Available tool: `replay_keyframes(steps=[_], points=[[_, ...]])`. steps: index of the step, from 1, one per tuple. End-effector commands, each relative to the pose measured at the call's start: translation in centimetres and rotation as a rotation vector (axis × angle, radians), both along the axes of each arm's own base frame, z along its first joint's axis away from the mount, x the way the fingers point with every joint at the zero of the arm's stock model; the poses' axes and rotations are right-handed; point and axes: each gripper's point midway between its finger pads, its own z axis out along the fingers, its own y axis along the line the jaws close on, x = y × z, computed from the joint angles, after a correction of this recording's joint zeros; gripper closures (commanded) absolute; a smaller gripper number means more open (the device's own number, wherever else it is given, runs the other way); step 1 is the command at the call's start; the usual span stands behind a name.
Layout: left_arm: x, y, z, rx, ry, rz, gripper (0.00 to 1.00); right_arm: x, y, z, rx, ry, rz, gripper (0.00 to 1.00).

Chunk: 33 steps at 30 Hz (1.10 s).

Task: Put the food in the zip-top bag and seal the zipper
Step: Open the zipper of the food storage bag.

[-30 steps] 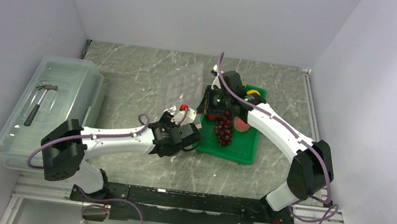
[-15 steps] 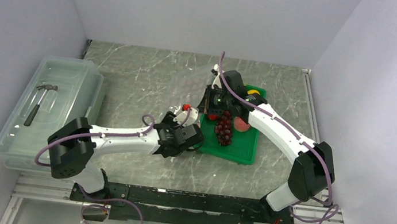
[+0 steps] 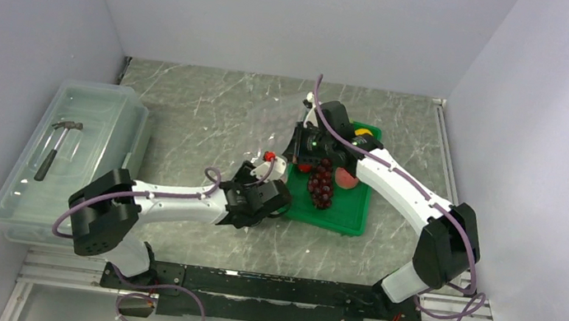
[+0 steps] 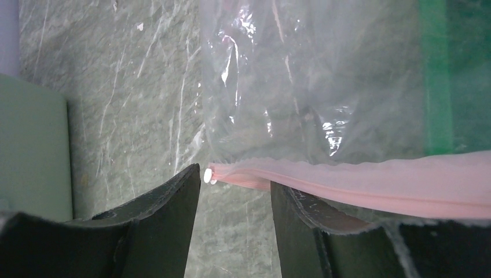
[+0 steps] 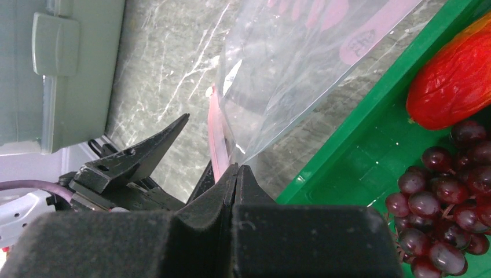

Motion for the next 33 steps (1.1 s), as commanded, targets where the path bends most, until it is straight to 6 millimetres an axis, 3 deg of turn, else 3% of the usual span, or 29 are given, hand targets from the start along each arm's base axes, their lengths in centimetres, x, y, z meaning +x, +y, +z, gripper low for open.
replay_keyframes(steps=[1,8,19,28,30,31,33], points=[[0.8,-1.4,0.6,-0.034,-0.057,-0.05,0.46,-0.1,0.2,2.2,0.062,-0.041,0.004,1.0],[1.1,-2.1,0.5,-0.042,-0.069,-0.094,0.44,-0.1,0.0,2.2,0.058,-0.043,0.0,1.0],[2.1,-1.5,0.7,-0.048,-0.085,-0.106,0.55,-0.4,-0.3,1.9,0.057,-0.039,0.002,1.0],[2.9,-1.1,1.3,-0.098,-0.079,-0.123,0.76,-0.6,-0.3,1.6,0.06,-0.034,0.007,1.0],[2.9,-1.1,1.3,-0.104,-0.079,-0.122,0.86,-0.7,-0.3,1.6,0.058,-0.034,0.007,1.0],[2.9,-1.1,1.4,-0.107,-0.08,-0.121,0.98,-0.6,-0.4,1.5,0.057,-0.035,0.005,1.0],[2.9,-1.1,1.5,-0.113,-0.08,-0.121,1.0,-0.6,-0.5,1.4,0.054,-0.035,0.001,1.0]])
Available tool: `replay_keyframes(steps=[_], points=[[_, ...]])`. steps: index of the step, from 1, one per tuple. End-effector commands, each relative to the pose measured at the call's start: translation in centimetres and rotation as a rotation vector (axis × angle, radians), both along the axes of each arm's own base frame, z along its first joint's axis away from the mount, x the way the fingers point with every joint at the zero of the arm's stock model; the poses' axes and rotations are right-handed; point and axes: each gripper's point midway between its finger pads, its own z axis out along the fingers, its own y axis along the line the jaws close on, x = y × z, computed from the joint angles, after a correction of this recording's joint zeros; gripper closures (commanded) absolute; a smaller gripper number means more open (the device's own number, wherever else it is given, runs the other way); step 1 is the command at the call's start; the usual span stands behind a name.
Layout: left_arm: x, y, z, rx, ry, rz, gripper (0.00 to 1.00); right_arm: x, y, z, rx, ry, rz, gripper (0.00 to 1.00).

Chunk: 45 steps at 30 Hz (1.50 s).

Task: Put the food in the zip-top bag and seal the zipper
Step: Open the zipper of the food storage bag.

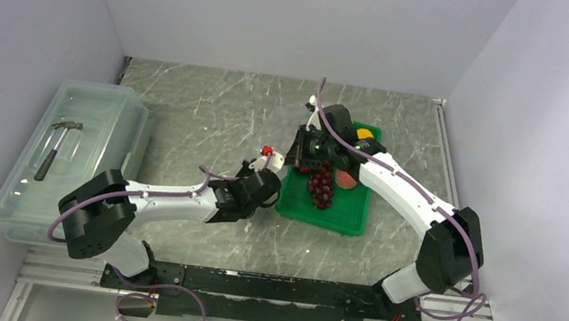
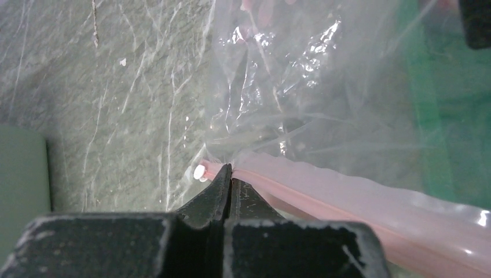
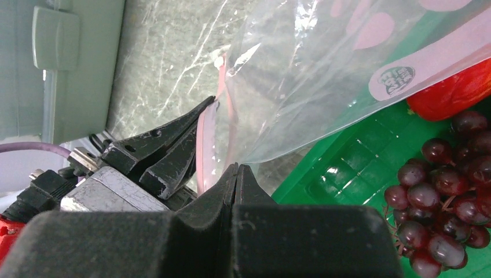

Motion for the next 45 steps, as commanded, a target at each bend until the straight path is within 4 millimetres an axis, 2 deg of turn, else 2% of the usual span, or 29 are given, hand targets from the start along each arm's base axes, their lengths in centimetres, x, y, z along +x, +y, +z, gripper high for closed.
replay_keyframes(steps=[1,7,9,18,22,28,32,35,45], points=[[0.2,-0.6,1.8,-0.061,-0.035,-0.016,1.0,-0.1,-0.1,1.6,0.041,-0.04,-0.007,1.0],[-0.4,-0.2,2.5,-0.101,-0.024,-0.017,1.0,0.2,-0.5,1.4,0.032,-0.038,-0.022,1.0],[-0.7,-0.1,2.8,-0.113,-0.015,-0.015,1.0,0.3,-0.6,1.4,0.028,-0.041,-0.027,0.96],[-2.0,2.0,4.2,-0.1,0.061,0.103,1.0,0.7,-1.3,3.1,0.018,-0.086,-0.046,0.58],[-2.6,3.3,5.0,-0.088,0.077,0.179,1.0,0.6,-1.7,4.3,0.029,-0.112,-0.064,0.48],[-3.4,3.8,6.3,-0.105,0.116,0.211,1.0,0.0,-2.5,6.6,0.07,-0.16,-0.103,0.42],[-4.0,3.4,7.2,-0.123,0.158,0.201,1.0,-1.1,-3.2,7.6,0.107,-0.185,-0.129,0.41],[-4.3,2.8,8.0,-0.135,0.2,0.187,1.0,-2.4,-3.0,8.0,0.133,-0.197,-0.11,0.41],[-4.8,-1.7,9.6,-0.161,0.368,0.108,1.0,-6.2,-1.9,9.1,0.23,-0.239,-0.088,0.35]])
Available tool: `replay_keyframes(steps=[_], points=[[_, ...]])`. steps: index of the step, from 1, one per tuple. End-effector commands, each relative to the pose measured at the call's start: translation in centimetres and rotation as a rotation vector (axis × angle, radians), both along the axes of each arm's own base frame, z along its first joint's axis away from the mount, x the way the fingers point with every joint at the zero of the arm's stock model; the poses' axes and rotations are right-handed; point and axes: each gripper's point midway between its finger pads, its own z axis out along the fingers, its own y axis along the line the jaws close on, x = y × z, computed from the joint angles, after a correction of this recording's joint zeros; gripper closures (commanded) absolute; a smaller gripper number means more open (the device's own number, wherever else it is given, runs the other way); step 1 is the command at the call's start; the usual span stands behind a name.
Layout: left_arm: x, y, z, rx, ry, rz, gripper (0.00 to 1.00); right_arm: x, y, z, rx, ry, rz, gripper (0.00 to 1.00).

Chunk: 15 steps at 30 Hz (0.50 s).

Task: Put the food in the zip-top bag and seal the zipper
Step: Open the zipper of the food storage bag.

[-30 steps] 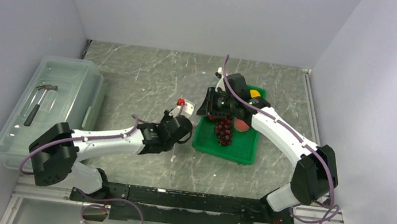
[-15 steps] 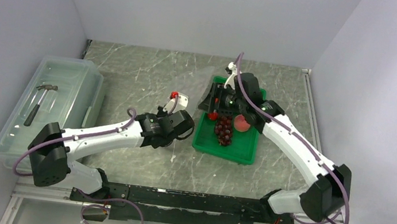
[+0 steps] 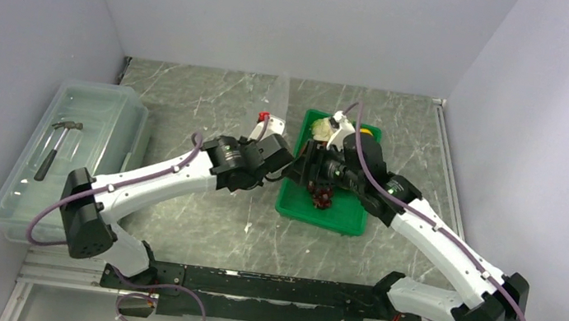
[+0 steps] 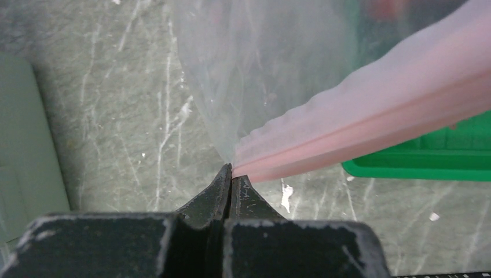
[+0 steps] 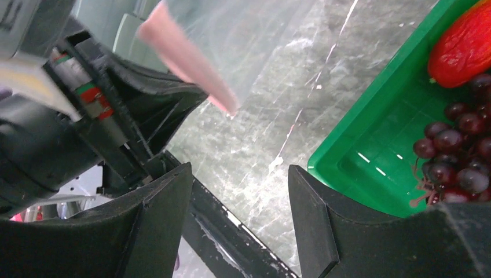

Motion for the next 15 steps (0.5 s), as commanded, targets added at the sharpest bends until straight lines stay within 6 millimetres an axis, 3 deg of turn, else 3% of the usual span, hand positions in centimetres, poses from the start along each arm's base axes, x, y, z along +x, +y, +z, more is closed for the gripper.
replay_keyframes(steps=[1,9,15], points=[[-1.1,-1.9,-0.1,-0.03,0.109,-0.04,1.0,-0.5,0.5,2.8,0.098,-0.075,-0.038,0.35],[-1.5,-4.6,0.5,-0.109,0.167,-0.101,1.0,-0.2,0.4,2.1,0.104,-0.073,-0.127,0.34],[-1.9,-5.3,1.0,-0.148,0.182,-0.121,1.0,0.4,0.4,1.6,0.084,-0.073,-0.176,0.36]])
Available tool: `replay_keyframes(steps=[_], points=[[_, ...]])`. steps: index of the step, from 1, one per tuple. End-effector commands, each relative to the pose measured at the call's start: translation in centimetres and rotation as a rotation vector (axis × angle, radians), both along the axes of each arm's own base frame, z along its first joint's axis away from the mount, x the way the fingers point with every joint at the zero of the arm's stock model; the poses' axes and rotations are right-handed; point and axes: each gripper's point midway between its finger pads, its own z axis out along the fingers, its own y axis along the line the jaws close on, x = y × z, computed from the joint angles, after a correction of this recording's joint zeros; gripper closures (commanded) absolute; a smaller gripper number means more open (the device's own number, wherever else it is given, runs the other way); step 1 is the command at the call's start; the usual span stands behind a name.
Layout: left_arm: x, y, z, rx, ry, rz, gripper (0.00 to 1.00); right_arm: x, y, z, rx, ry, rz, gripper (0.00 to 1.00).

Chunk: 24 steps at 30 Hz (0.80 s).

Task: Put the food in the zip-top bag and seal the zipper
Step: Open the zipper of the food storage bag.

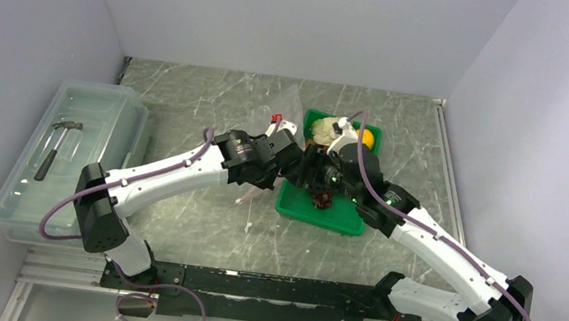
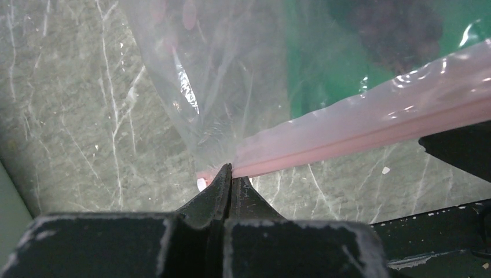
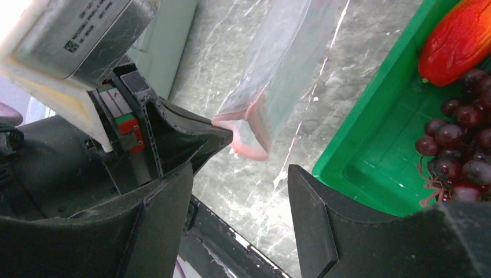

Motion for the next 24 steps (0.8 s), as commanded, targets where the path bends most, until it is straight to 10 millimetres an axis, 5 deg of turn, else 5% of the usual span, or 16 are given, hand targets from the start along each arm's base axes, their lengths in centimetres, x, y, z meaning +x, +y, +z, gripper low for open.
replay_keyframes(steps=[1,24], points=[[-0.4,-1.2,1.8,-0.083,0.009,-0.014,1.0,1.3,0.1,1.3,0.032,-0.047,-0.075,0.36],[-2.3,-2.6,4.2,-0.229,0.054,-0.083,1.0,2.8,1.2,-2.9,-0.067,-0.039,-0.129,0.57]])
